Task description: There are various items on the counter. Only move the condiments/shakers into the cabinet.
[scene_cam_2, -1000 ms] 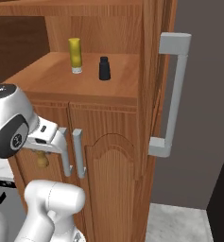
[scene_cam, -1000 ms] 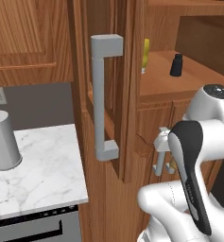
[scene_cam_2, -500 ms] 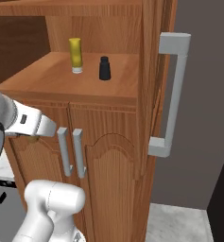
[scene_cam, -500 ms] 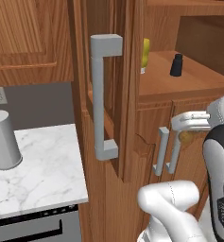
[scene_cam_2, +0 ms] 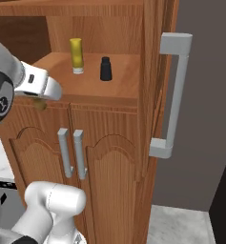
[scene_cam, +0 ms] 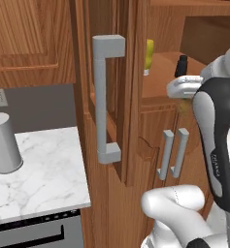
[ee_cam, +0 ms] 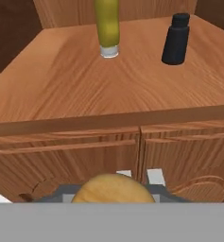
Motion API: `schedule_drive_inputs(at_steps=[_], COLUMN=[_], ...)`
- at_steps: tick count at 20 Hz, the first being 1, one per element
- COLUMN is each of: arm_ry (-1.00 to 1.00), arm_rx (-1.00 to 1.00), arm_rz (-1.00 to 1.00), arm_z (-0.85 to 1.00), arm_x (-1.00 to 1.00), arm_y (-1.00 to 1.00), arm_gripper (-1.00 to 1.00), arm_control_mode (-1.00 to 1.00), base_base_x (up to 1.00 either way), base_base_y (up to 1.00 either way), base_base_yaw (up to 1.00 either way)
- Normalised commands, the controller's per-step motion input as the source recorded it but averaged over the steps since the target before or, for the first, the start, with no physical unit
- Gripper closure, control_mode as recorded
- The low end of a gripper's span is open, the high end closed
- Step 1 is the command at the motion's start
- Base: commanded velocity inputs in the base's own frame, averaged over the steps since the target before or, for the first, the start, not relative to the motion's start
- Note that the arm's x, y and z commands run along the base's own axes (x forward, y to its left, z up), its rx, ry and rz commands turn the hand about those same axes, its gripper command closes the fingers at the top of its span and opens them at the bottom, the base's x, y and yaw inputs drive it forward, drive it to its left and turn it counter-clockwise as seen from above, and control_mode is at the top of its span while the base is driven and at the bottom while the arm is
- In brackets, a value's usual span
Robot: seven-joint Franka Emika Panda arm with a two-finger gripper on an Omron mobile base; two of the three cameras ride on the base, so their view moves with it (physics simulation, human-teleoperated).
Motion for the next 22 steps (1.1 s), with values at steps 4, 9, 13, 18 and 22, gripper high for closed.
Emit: schedule_drive_inputs(at_steps=[4,9,13,18,22], arm_ry=[-0.03,-0.07,-0.09,-0.04,-0.03], arm_rx=[0.00,0.00,0.00,0.00,-0.02], arm_rz=[0.00,0.00,0.00,0.00,0.00], arm_z=[0.00,-0.04,-0.11,-0.02,0.00], arm_x=[0.71,0.64,0.71,0.45,0.18], arm_y=[0.00,0.00,0.00,0.00,0.00], arm_gripper=[1.00,1.00,1.00,1.00,1.00], arm_control_mode=[-1.00,-1.00,-1.00,-1.00,-1.00], base_base_x=[0.00,0.00,0.00,0.00,0.00], base_base_y=[0.00,0.00,0.00,0.00,0.00], base_base_yaw=[0.00,0.00,0.00,0.00,0.00])
